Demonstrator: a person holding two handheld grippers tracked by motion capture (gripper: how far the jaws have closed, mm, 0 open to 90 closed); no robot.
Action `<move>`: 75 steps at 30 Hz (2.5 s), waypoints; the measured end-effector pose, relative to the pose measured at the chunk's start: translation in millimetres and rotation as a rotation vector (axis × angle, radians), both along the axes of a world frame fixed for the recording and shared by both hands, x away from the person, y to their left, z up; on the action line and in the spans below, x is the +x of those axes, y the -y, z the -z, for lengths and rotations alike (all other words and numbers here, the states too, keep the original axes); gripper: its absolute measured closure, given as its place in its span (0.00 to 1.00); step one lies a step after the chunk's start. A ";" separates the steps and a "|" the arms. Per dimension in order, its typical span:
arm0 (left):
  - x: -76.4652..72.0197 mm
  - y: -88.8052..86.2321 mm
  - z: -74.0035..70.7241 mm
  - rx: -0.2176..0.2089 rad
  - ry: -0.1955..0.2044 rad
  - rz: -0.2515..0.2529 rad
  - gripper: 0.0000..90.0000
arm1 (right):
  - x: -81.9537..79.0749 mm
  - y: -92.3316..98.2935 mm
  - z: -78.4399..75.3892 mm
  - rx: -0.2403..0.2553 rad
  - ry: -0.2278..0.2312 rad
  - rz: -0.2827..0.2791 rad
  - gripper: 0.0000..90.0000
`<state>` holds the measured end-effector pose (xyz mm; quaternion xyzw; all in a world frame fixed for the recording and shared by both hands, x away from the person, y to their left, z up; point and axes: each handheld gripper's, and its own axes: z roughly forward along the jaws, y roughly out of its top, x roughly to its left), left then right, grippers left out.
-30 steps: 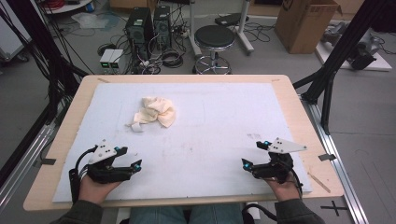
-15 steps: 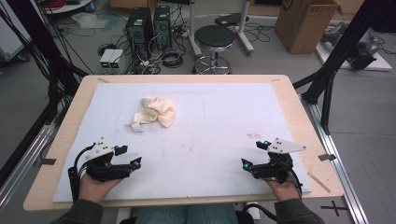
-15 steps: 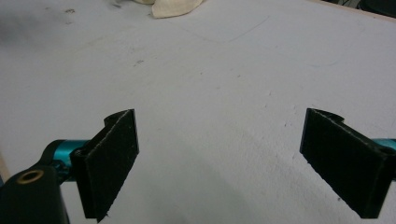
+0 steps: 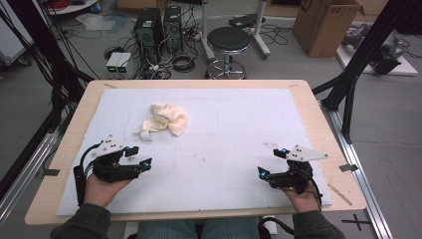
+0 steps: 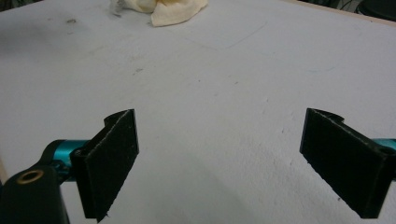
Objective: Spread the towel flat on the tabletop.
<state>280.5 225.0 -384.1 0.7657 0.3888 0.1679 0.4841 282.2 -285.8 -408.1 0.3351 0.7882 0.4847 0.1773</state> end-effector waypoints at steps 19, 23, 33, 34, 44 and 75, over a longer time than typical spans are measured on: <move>62.7 6.3 -10.4 -0.018 -0.030 -0.036 0.42 | 2.3 -3.0 -0.4 -0.001 -0.003 -0.021 0.12; 80.0 13.4 -14.2 -0.012 -0.037 -0.044 0.44 | 3.6 -1.6 -0.6 0.005 -0.002 -0.019 0.12; 115.1 20.7 -21.8 -0.011 -0.052 -0.096 0.46 | 5.4 -1.6 -0.8 0.011 -0.004 -0.019 0.12; 117.6 21.2 -21.7 -0.014 -0.050 -0.104 0.46 | 5.8 -1.7 -0.6 0.011 -0.004 -0.022 0.12; 150.4 27.4 -3.3 -0.012 -0.111 -0.203 0.47 | 8.7 -2.4 -1.0 0.025 0.005 -0.036 0.12; 177.6 59.5 34.5 0.101 -0.183 -0.304 0.86 | 12.9 -7.0 1.6 0.025 -0.009 -0.067 0.12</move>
